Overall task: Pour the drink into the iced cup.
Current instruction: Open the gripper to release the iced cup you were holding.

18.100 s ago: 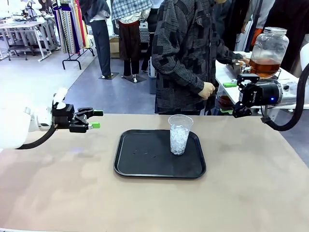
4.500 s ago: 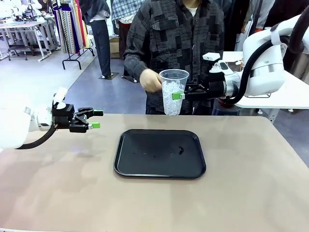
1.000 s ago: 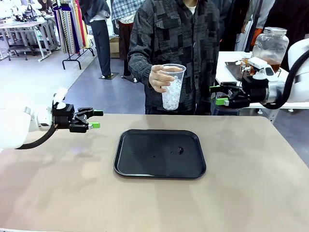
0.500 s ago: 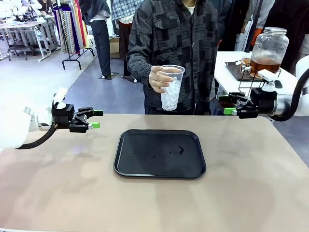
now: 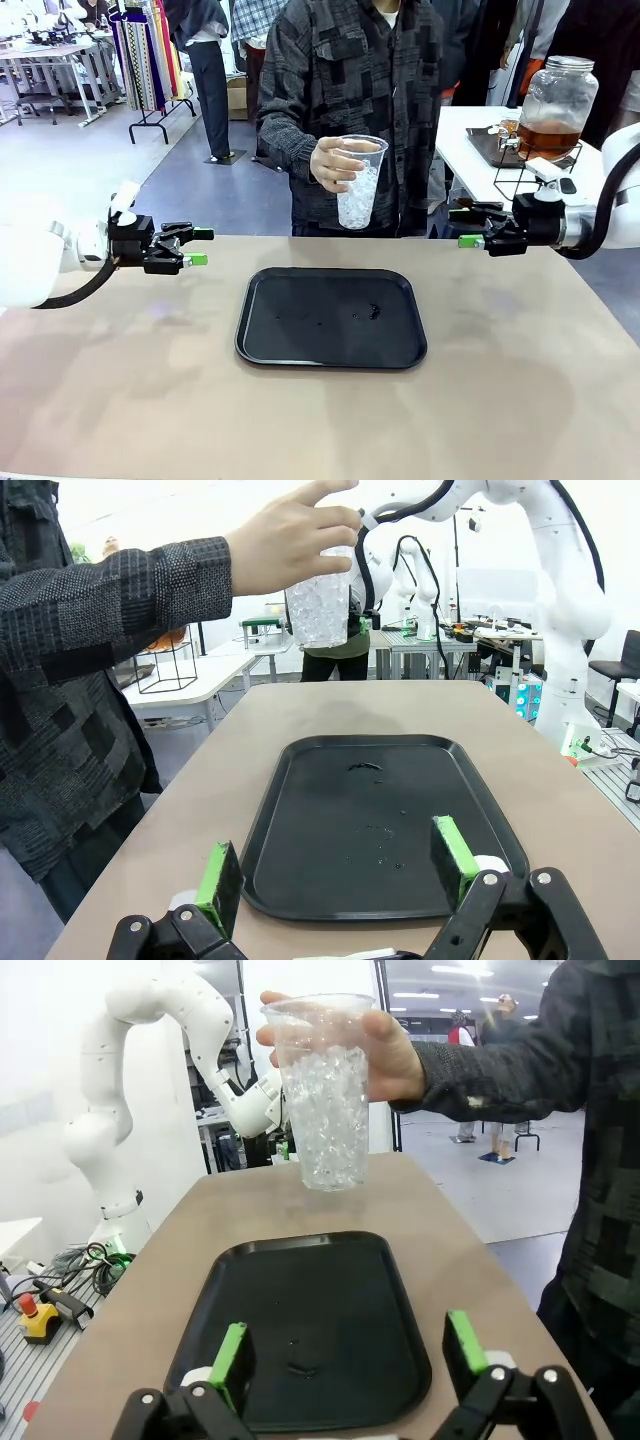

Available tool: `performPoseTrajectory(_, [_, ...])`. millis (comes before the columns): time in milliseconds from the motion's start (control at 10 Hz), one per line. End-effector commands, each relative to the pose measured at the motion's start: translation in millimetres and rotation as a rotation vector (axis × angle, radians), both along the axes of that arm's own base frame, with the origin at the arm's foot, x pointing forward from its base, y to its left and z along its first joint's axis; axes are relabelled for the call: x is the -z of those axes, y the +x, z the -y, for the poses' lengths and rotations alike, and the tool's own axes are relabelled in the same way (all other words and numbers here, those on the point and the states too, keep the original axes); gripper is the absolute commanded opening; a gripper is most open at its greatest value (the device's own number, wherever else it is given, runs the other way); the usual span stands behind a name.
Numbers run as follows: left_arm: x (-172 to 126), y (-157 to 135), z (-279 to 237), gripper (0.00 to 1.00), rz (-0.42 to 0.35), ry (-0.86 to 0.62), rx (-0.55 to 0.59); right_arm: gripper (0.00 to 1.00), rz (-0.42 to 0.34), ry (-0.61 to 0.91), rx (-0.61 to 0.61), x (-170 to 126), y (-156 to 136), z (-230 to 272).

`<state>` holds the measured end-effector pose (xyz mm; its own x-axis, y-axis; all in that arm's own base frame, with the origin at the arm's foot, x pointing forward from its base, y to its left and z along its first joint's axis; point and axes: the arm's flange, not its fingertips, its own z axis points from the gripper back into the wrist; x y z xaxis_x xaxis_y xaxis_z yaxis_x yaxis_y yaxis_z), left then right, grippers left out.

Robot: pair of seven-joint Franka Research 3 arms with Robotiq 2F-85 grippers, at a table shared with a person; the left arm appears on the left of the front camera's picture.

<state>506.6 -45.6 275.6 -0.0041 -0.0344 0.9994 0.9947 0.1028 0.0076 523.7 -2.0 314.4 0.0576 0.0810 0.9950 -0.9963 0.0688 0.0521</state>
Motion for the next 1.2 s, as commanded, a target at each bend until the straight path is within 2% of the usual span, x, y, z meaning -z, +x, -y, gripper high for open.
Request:
performPoseTrajectory(0, [-2.0, -0.3, 0.3, 1.0, 0.002, -0.004, -0.003, 1.0, -0.018, 0.039, -0.01, 1.1, -4.1, 5.4])
performPoseTrajectory(1100, [-2.0, -0.3, 0.3, 1.0, 0.002, -0.004, -0.003, 1.0, -0.018, 0.039, -0.01, 1.1, -4.1, 5.4])
